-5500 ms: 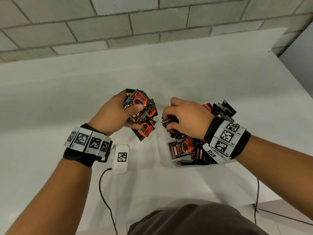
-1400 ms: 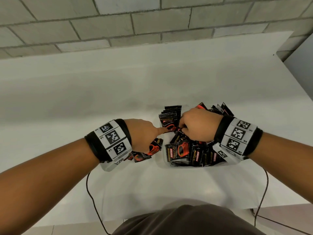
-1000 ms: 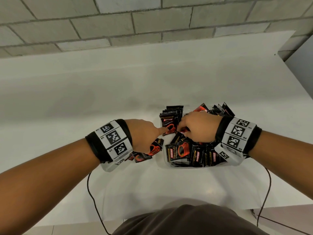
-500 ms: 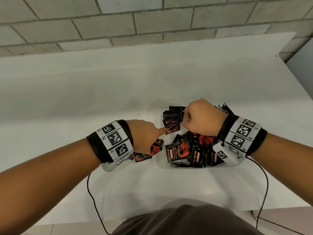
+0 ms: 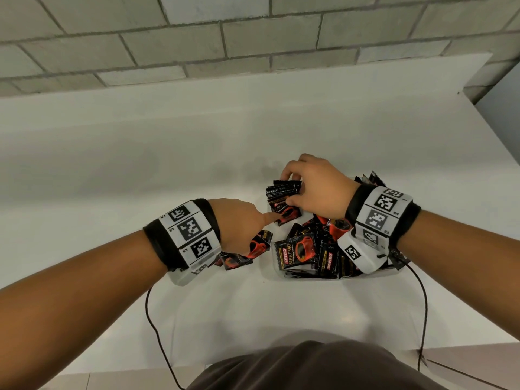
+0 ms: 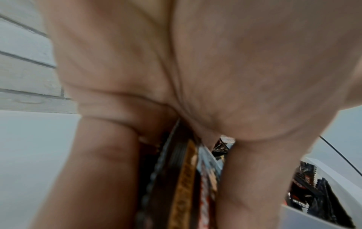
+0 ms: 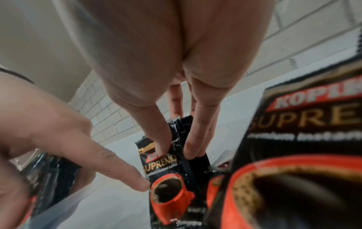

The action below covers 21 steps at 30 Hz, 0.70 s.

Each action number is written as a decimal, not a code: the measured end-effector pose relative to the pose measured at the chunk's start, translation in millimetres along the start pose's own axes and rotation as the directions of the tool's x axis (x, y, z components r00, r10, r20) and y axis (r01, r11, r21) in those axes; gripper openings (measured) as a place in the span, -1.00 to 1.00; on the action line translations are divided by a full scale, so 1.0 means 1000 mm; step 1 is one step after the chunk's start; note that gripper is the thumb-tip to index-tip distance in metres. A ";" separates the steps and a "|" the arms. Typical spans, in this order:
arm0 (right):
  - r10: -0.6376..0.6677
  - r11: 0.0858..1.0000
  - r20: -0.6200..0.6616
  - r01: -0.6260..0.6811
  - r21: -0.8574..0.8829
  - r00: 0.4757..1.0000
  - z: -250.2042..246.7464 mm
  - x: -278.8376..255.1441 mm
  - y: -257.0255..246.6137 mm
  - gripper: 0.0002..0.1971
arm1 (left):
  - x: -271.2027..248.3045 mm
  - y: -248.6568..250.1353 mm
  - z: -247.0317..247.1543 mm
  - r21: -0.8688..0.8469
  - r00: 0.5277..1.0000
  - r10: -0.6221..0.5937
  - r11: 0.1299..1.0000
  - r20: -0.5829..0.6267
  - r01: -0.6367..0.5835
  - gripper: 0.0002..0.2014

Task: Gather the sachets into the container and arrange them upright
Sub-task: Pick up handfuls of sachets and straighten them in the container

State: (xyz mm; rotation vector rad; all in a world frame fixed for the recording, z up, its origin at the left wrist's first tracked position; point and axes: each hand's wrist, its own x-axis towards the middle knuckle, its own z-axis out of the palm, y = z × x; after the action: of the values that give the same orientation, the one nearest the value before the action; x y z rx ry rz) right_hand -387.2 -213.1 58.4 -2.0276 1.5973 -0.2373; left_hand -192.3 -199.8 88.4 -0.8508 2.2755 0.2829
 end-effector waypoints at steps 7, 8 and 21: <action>0.000 0.999 0.013 0.001 -0.034 1.000 -0.008 0.001 0.006 -0.40 | -0.001 -0.006 0.003 -0.053 0.999 0.009 0.999 -0.031 -0.010 -0.12; 0.004 0.999 0.014 -0.004 -0.034 1.000 -0.010 0.002 0.007 -0.36 | -0.002 -0.007 0.003 -0.075 0.999 0.011 0.997 -0.035 -0.013 -0.14; -0.107 0.937 -0.046 0.116 0.330 0.993 -0.054 -0.032 -0.024 -0.77 | -0.054 -0.042 -0.020 -0.919 0.916 -0.207 0.275 -0.343 -0.281 -0.62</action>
State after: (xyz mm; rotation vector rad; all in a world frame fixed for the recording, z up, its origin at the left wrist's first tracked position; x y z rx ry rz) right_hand -400.7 -196.1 122.3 -1.8573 1.3523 -0.5413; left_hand -146.2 -213.4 141.0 -1.5556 2.3300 1.8721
